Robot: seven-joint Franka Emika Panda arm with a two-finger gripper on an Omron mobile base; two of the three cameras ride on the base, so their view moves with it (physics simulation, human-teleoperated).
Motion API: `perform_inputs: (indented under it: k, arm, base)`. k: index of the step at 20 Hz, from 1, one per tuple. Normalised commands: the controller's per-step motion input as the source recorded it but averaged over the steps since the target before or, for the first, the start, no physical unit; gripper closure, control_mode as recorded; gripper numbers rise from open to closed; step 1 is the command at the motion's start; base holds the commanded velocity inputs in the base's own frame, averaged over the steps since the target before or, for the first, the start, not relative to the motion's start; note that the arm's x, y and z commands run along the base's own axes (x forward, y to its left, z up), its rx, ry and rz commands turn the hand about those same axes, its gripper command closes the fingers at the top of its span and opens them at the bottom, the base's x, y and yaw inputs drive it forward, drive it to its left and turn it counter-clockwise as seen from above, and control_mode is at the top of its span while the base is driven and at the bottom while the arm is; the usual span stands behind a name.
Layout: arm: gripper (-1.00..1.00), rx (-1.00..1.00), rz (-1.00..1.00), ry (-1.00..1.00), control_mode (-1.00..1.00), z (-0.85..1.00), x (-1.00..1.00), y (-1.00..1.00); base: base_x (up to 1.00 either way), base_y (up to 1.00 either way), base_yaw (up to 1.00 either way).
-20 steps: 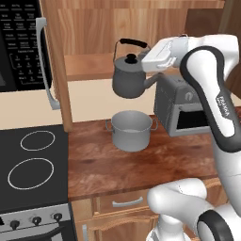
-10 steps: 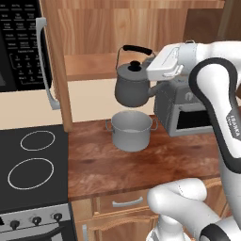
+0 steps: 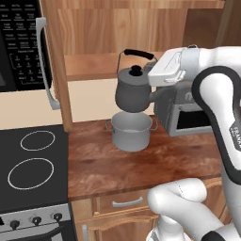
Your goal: Pick the kettle from the cabinet and place it on a stove burner. Then pick the pot from the counter and place it on another stove burner. Finally, turn both burners on.
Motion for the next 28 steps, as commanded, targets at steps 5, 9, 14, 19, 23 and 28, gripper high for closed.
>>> perform_inputs:
  k: [5,9,14,19,23,28]
  arm:
    - [1.00,0.00,0.00,-0.03,-1.00,0.00,-0.16,0.00]
    - [1.00,0.00,0.00,0.00,1.00,0.00,0.00,0.00]
    - [1.00,0.00,0.00,0.00,1.00,0.00,0.00,0.00]
    - [1.00,0.00,0.00,0.00,1.00,0.00,0.00,0.00]
    - [1.00,0.00,0.00,0.00,1.00,0.00,0.00,0.00]
    - [1.00,0.00,0.00,0.00,1.00,0.00,0.00,0.00]
  base:
    - [0.00,0.00,0.00]
    - [-0.50,0.00,0.00]
    - [-0.60,0.00,0.00]
    - [-0.64,0.02,0.00]
    - [-0.65,0.12,0.00]
    - [-0.61,0.29,0.00]
